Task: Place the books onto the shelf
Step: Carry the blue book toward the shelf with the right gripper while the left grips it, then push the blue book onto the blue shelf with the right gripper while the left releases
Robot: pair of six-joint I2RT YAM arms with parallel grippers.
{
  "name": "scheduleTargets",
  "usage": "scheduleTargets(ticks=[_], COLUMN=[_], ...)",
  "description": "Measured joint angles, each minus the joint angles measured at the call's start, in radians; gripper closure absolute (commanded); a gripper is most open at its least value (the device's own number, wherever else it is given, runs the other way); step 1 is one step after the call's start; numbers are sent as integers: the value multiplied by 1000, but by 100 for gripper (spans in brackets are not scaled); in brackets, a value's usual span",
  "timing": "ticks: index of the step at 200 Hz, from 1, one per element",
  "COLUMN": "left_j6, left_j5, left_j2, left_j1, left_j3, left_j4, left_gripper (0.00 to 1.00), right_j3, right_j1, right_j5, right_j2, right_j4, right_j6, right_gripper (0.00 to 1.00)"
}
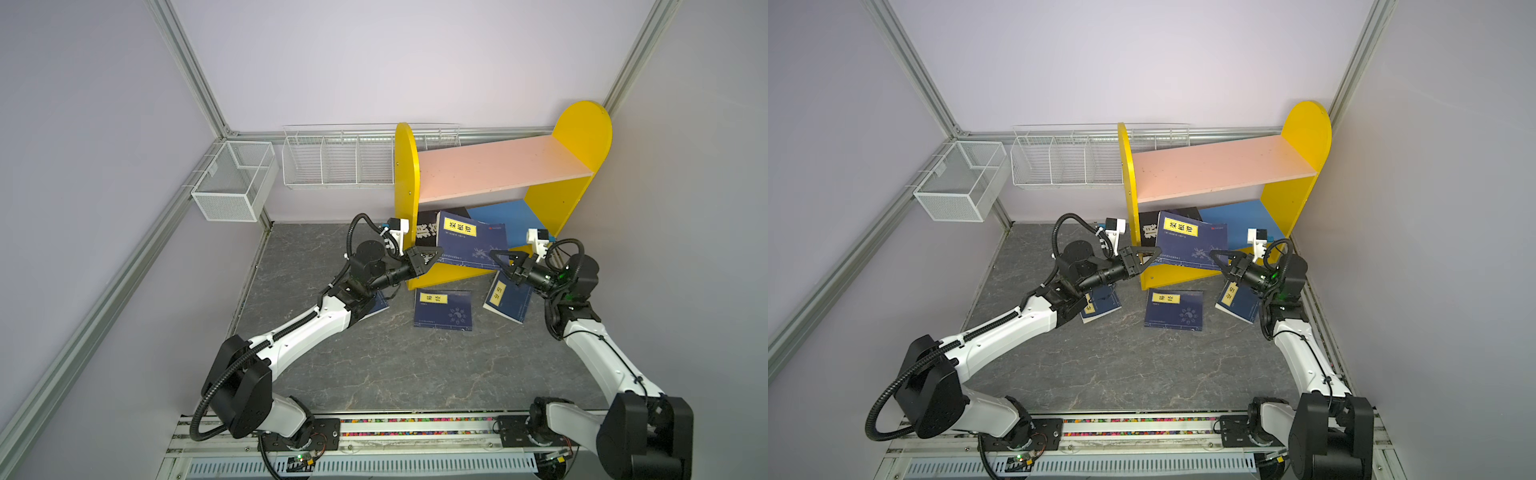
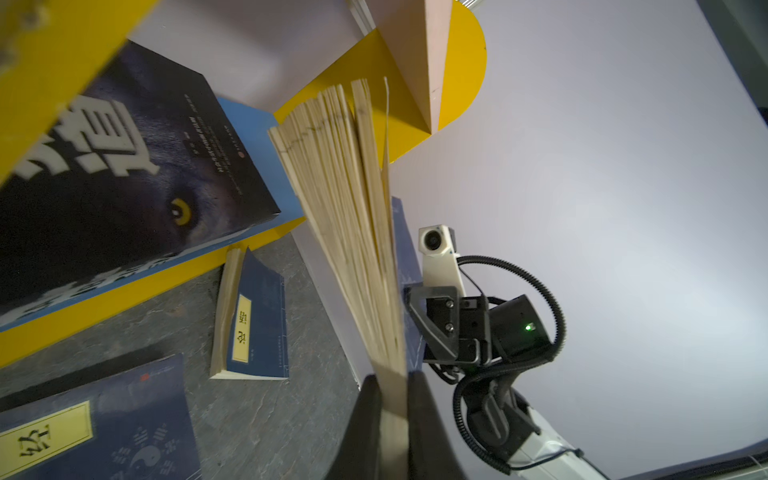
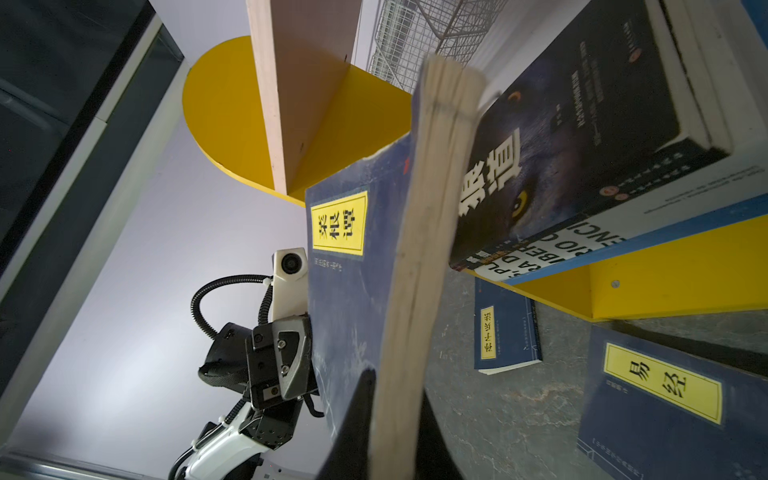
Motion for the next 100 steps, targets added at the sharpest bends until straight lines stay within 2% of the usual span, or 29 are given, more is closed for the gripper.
scheduleTargets(ticks=[28, 47, 83, 100], left_j6=[48, 68, 111, 140], left_j5=[-32, -55, -109, -145], left_j2=[-3, -24, -124, -183], left_j1=[5, 25, 87, 105], left_j3=[32, 38, 24, 15], left_j4=[-69, -101, -174, -233], left_gripper=[43, 35, 17, 13], right_j3=[137, 212, 258, 288], right_j1=[0, -2, -4, -4], right_j5=[4, 11, -2, -19], right_j2=[42, 120, 294, 366], right_j4=[-154, -175, -140, -130], right_j6=[-126, -168, -171, -171], right_gripper=[90, 90, 90, 91])
